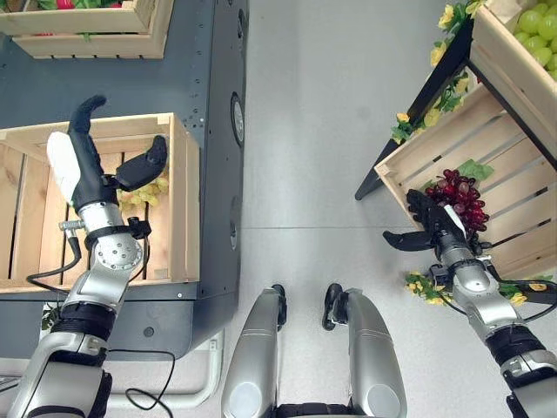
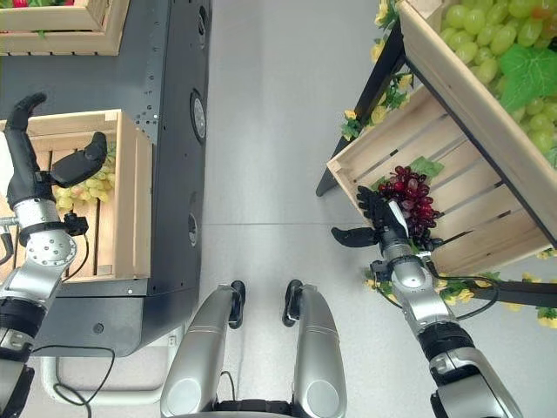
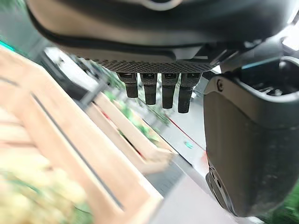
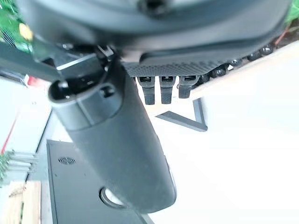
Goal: Pick up the fruits from the basket on one side to the basket on the other side
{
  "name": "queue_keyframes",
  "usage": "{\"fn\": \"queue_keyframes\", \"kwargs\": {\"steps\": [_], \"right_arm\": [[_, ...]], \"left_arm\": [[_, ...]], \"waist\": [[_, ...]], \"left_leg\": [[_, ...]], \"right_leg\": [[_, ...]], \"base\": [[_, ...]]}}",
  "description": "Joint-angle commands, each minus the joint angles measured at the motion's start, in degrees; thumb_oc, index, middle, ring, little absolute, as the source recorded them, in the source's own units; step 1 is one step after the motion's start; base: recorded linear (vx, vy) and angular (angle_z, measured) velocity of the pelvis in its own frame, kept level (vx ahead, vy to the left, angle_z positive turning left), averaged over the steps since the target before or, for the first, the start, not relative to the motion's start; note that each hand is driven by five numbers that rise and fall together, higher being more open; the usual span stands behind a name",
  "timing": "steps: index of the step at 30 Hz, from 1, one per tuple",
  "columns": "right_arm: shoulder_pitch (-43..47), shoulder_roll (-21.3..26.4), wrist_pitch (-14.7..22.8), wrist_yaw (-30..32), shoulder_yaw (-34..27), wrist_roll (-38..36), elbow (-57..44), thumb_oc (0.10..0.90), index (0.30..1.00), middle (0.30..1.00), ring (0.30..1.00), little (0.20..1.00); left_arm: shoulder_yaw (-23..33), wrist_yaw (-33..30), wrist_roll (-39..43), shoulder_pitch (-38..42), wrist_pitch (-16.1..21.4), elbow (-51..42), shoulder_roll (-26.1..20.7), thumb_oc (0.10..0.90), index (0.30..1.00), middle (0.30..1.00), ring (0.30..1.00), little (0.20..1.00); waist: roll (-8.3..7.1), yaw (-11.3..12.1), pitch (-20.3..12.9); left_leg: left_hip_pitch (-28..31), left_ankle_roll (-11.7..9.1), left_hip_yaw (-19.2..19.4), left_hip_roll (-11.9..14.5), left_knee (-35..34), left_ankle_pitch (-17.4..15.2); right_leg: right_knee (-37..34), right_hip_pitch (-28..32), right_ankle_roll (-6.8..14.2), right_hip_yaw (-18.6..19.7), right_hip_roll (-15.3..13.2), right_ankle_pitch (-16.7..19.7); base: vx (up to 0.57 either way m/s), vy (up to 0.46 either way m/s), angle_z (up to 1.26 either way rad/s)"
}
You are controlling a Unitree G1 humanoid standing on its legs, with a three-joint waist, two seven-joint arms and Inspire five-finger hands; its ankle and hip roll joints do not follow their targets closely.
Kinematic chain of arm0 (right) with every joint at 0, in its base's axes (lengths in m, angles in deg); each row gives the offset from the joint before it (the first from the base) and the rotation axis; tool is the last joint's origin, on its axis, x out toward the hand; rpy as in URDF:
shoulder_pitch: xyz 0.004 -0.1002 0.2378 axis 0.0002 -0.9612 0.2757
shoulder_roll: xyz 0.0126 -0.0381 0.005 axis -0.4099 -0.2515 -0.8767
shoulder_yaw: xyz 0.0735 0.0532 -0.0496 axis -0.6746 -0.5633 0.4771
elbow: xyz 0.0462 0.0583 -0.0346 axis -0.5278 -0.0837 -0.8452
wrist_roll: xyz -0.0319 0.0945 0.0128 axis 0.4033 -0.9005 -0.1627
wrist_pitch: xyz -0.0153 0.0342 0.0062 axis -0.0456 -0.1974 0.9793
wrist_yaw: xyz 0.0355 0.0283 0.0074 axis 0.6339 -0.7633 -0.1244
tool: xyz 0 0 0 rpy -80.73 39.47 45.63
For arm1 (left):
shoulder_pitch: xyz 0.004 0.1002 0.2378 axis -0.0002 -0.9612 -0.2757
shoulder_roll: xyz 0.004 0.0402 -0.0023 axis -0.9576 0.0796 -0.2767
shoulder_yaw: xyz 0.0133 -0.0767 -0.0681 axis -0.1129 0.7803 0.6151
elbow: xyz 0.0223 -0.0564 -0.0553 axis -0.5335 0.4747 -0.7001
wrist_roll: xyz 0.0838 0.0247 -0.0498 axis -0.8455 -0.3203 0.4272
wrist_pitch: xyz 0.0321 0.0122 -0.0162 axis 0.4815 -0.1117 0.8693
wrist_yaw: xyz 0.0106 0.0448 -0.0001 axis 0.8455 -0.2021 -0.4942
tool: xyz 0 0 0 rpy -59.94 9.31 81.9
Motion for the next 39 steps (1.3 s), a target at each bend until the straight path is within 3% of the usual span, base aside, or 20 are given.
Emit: {"fn": "queue_keyframes", "kwargs": {"steps": [1,10,24,27,30,34,36,37,38,39], "right_arm": [[5.88,3.45,3.19,-3.71,-0.84,-2.89,-1.91,0.800,0.900,0.900,0.900,0.900],[6.60,4.73,3.17,-6.79,1.24,-4.93,-1.48,0.800,0.900,0.900,0.900,0.900],[6.48,8.47,6.64,-9.25,2.54,-9.51,-0.65,0.800,0.900,0.900,0.900,0.900],[6.75,7.77,8.56,-11.39,3.27,-10.75,-3.86,0.800,0.900,0.900,0.900,0.900],[5.47,6.55,8.13,-10.86,3.95,-7.58,-10.69,0.800,0.900,0.900,0.900,0.900],[4.66,5.83,8.26,-10.41,4.69,-3.24,-15.06,0.800,0.900,0.900,0.900,0.900],[4.29,5.66,8.28,-9.59,5.37,-1.34,-16.78,0.800,0.900,0.900,0.900,0.900],[4.14,5.58,8.45,-9.44,5.45,-0.96,-16.85,0.800,0.900,0.900,0.900,0.900],[3.43,5.03,8.42,-8.92,5.22,-0.57,-17.01,0.800,0.900,0.900,0.900,0.900],[3.44,5.04,8.42,-8.91,5.26,-0.57,-17.01,0.800,0.900,0.900,0.900,0.900]], "left_arm": [[-0.88,-2.13,-4.29,7.20,0.42,-0.53,-3.62,0.800,0.900,0.900,0.900,0.900],[-11.09,3.60,-9.87,16.25,-10.76,9.98,-9.38,0.800,0.900,0.900,0.900,0.900],[-18.10,5.20,-12.24,24.73,-16.18,14.58,-11.85,0.800,0.900,0.900,0.900,0.900],[-19.34,6.69,-14.31,26.58,-18.70,15.37,-12.15,0.800,0.900,0.900,0.900,0.900],[-19.47,7.11,-14.66,26.52,-20.13,16.28,-12.44,0.800,0.900,0.900,0.900,0.900],[-17.78,3.21,-11.73,26.00,-17.78,17.87,-12.77,0.800,0.900,0.900,0.900,0.900],[-14.03,-1.42,-6.00,25.38,-10.36,17.74,-12.70,0.800,0.900,0.900,0.900,0.900],[-13.03,-2.15,-5.16,25.01,-8.69,17.52,-12.57,0.800,0.900,0.900,0.900,0.900],[-9.76,-3.39,-2.63,23.41,-2.53,16.44,-12.10,0.800,0.900,0.900,0.900,0.900],[-9.69,-3.39,-2.64,23.33,-2.52,16.42,-12.10,0.800,0.900,0.900,0.900,0.900]], "waist": [[0.48,0.18,-0.84],[0.70,-0.82,-0.84],[-1.16,-0.58,-0.84],[-1.88,-0.37,-0.84],[-2.19,-0.57,-0.84],[-2.36,-0.74,-0.84],[-2.53,-0.52,-0.84],[-2.55,-0.45,-0.84],[-2.69,-0.12,-0.84],[-2.67,-0.16,-0.84]], "left_leg": [[4.26,2.24,5.06,-0.80,-4.06,0.17],[0.33,2.22,5.81,0.00,-3.04,1.18],[-6.97,2.40,5.55,0.93,-1.84,1.69],[-8.28,2.57,5.19,1.03,-1.65,1.71],[-8.38,2.43,5.13,0.95,-2.42,2.10],[-7.90,2.29,5.03,0.75,-3.59,2.47],[-7.34,2.22,5.13,0.78,-4.01,2.42],[-7.18,2.24,5.11,0.77,-4.08,2.36],[-6.70,2.24,4.89,0.64,-4.28,2.24],[-6.68,2.24,4.88,0.63,-4.29,2.25]], "right_leg": [[-2.51,5.82,-1.92,0.91,0.80,1.47],[-1.77,1.97,-1.64,0.83,0.49,2.13],[0.51,-5.31,-1.74,-0.47,0.60,1.97],[1.17,-6.51,-1.72,-1.09,0.52,1.85],[0.87,-6.61,-1.59,-1.31,0.55,1.89],[0.10,-6.29,-1.39,-1.29,0.52,1.98],[-0.26,-5.69,-1.40,-1.52,0.37,1.74],[-0.29,-5.52,-1.41,-1.62,0.32,1.66],[-0.43,-4.94,-1.43,-1.86,0.26,1.49],[-0.45,-4.92,-1.43,-1.87,0.26,1.49]], "base": [[-0.01,0.060,0.02],[0.00,0.068,0.00],[-0.02,0.047,0.07],[-0.02,0.004,0.06],[-0.02,-0.003,0.07],[-0.01,-0.002,0.08],[0.00,-0.028,0.04],[0.00,-0.057,0.05],[0.00,-0.043,0.04],[0.01,-0.072,0.03]]}}
